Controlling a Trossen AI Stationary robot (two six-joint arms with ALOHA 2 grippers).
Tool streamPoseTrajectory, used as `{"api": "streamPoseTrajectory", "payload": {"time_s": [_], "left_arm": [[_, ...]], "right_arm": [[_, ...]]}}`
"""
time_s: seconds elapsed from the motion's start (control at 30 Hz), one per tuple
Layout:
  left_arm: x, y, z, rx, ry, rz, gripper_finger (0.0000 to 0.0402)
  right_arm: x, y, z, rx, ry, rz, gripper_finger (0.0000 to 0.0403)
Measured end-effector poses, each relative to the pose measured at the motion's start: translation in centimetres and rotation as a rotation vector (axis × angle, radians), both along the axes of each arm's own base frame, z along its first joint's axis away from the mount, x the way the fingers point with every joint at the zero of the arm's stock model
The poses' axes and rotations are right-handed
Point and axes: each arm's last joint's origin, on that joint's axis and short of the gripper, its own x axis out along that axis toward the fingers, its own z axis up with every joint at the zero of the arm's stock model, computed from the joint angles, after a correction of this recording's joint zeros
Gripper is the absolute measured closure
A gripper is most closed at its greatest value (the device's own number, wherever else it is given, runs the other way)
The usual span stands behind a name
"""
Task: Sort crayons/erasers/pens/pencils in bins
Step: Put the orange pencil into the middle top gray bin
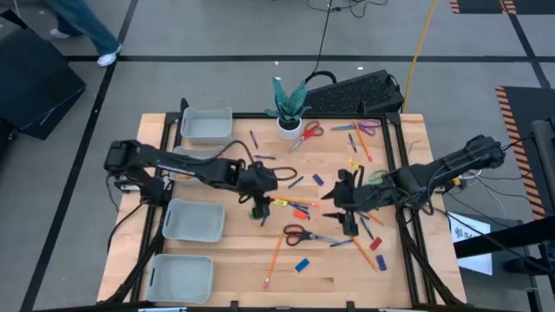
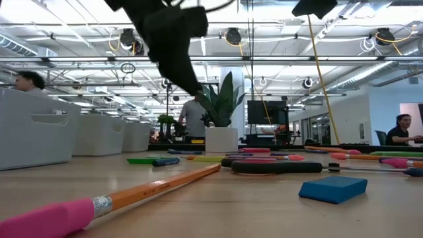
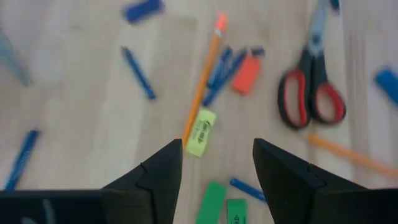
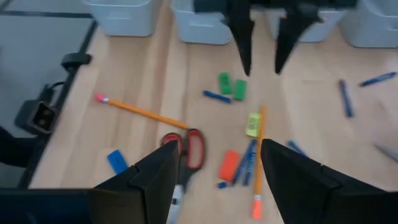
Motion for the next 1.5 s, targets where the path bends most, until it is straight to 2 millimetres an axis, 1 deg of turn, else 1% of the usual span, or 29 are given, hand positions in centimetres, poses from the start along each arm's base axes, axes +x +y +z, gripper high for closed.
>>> {"api": "streamPoseTrajectory", "payload": {"time_s": [0.1, 0.2, 0.33, 0.47, 0.53, 0.6, 0.77, 0.83, 0.9, 0.97, 1.1, 1.2, 1.27, 1.33, 1.4, 1.5], "left_arm": [[0.6, 0.1, -1.8, 0.055, 0.059, -0.081, 0.0202], [1.2, 0.8, -3.5, 0.098, 0.097, -0.126, 0.0202], [2.0, 1.6, -6.0, 0.139, 0.162, -0.179, 0.0202], [2.3, 2.4, -8.3, 0.133, 0.231, -0.155, 0.0205], [2.4, 2.6, -8.8, 0.127, 0.244, -0.151, 0.0220], [2.5, 2.5, -9.1, 0.133, 0.251, -0.156, 0.0245], [2.7, 2.4, -10.1, 0.117, 0.269, -0.167, 0.0333], [2.7, 2.4, -10.1, 0.111, 0.268, -0.170, 0.0370], [2.7, 2.4, -10.2, 0.111, 0.264, -0.165, 0.0388], [2.8, 2.5, -10.2, 0.113, 0.260, -0.149, 0.0384], [2.3, 2.4, -9.2, 0.094, 0.274, -0.096, 0.0374], [0.7, 2.5, -8.0, 0.101, 0.361, -0.028, 0.0379], [0.1, 2.6, -6.9, 0.111, 0.367, -0.003, 0.0385], [-0.9, 2.6, -5.9, 0.127, 0.425, 0.009, 0.0385], [-1.7, 2.7, -5.5, 0.137, 0.476, 0.012, 0.0380], [-1.8, 2.9, -5.3, 0.142, 0.480, 0.022, 0.0367]], "right_arm": [[-0.1, 0.8, -1.6, 0.033, 0.003, 0.006, 0.0179], [-0.3, 1.5, -3.0, 0.067, 0.012, 0.003, 0.0179], [0.2, 2.5, -3.9, 0.082, 0.034, 0.010, 0.0179], [0.9, 3.0, -4.6, 0.081, 0.036, 0.015, 0.0179], [1.3, 3.3, -4.9, 0.085, 0.027, 0.016, 0.0179], [1.4, 3.3, -5.1, 0.081, 0.035, 0.016, 0.0179], [2.1, 3.5, -5.2, 0.101, -0.002, 0.014, 0.0179], [2.3, 3.6, -4.9, 0.114, -0.031, 0.017, 0.0179], [2.4, 3.6, -4.8, 0.114, -0.050, 0.022, 0.0179], [2.4, 3.5, -4.8, 0.101, -0.047, 0.028, 0.0179], [2.5, 3.2, -4.8, 0.086, -0.049, 0.028, 0.0179], [2.7, 2.9, -4.8, 0.069, -0.050, 0.028, 0.0179], [2.8, 2.7, -4.8, 0.071, -0.053, 0.020, 0.0179], [2.9, 2.7, -4.7, 0.076, -0.064, 0.018, 0.0179], [2.9, 2.7, -4.6, 0.069, -0.069, 0.026, 0.0179], [2.9, 2.8, -4.7, 0.083, -0.061, 0.047, 0.0179]]}}
